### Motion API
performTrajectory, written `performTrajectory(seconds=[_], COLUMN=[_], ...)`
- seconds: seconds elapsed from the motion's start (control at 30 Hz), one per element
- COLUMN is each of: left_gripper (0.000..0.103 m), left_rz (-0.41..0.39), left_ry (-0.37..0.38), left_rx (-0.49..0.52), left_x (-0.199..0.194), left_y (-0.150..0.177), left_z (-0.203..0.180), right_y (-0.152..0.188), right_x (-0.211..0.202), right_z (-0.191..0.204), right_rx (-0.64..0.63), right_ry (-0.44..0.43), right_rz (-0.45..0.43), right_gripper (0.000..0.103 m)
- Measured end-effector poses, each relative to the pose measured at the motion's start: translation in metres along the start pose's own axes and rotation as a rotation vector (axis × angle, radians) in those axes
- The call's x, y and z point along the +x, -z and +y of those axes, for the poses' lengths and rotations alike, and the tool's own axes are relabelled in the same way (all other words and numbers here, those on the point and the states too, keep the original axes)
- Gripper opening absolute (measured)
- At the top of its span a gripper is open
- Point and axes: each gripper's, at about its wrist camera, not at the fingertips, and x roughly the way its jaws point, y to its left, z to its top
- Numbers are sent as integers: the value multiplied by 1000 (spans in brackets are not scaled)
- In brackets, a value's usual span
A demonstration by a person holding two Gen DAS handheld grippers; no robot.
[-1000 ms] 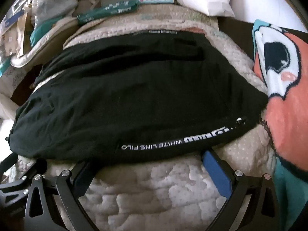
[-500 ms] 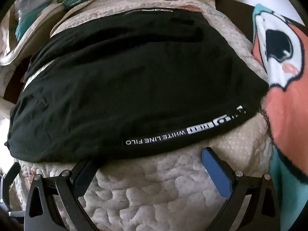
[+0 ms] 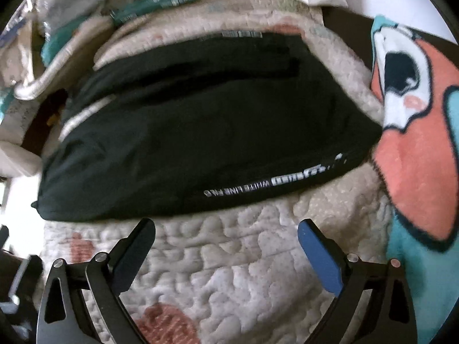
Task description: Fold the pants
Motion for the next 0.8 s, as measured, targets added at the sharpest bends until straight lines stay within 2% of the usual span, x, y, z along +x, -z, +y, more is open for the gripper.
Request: performTrajectory(seconds=[0.13, 0.3, 0.4, 0.57, 0.8], left_gripper=[103, 103, 103, 103, 103], left_rz=[-120, -223, -283, -348, -457], left_ry=[-44, -61, -79, -10, -32], left_rx=[-23, -32, -15, -65, -114], left_x=[-41, -79, -99, -145, -235], left_y=[-36, -82, -106, -150, -194], left_z=[13, 25, 23, 28, 47], right_y=[-10, -41, -57, -91, -109], right_x=[-35, -75, -104, -155, -236], right_z=[-1, -2, 1, -4, -22], right_rx=[20, 9, -18, -33, -52], right_ry=[-39, -70, -84, -130, -188], right_rz=[-130, -246, -343, -480, -653], right_gripper=[100, 100, 100, 100, 101])
